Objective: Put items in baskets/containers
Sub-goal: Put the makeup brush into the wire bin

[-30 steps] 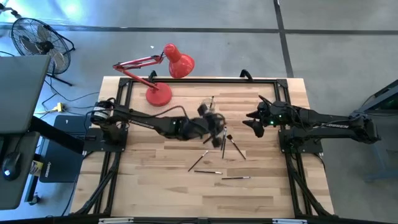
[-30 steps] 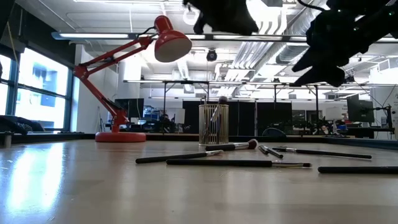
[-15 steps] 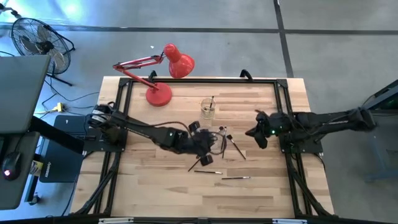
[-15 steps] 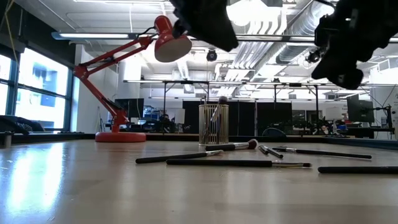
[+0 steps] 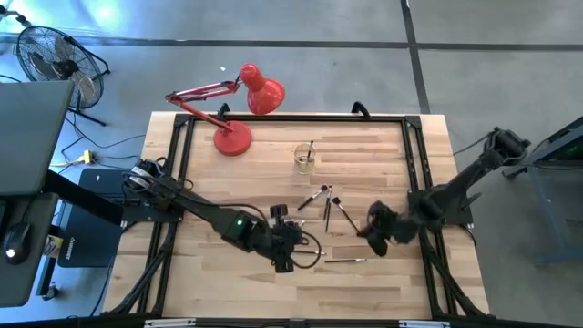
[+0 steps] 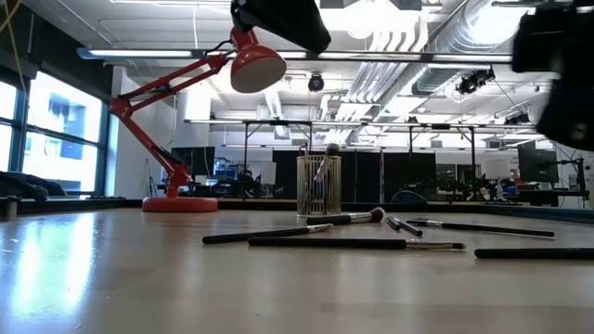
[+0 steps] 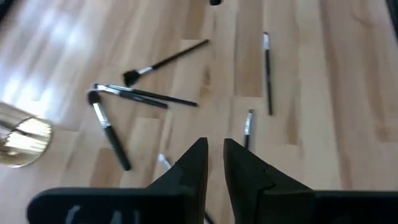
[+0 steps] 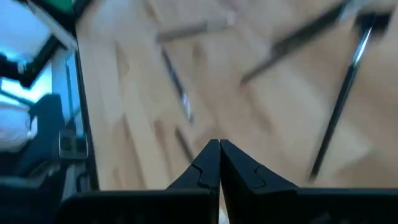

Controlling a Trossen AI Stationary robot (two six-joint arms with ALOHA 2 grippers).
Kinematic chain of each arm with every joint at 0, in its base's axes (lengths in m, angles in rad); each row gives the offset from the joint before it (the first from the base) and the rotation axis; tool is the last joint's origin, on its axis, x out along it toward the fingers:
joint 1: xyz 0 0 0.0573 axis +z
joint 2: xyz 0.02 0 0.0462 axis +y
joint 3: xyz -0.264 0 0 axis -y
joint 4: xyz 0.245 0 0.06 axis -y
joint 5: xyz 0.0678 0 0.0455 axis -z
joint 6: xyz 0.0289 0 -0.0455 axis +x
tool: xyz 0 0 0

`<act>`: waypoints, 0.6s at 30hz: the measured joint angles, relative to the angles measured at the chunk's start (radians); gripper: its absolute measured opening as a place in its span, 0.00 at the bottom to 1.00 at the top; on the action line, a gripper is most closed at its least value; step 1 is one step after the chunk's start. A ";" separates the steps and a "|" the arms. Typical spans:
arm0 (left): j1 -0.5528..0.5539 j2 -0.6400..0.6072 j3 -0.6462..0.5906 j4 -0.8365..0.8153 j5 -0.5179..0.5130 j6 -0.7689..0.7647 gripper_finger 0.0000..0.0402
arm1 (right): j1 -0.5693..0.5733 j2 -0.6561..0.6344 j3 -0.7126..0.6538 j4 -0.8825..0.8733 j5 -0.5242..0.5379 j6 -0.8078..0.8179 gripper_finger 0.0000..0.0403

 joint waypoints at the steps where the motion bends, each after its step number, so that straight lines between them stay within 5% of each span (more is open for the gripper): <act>1: 0.002 0.000 0.000 0.002 0.021 0.002 0.11 | 0.036 0.029 0.010 -0.007 0.001 0.040 0.00; 12: 0.040 0.001 -0.001 0.156 0.106 0.053 0.10 | 0.337 0.255 0.309 -0.494 0.063 0.162 0.00; 18: 0.070 0.073 0.001 0.326 0.181 0.075 0.10 | 0.508 0.278 0.324 -0.574 0.246 0.161 0.00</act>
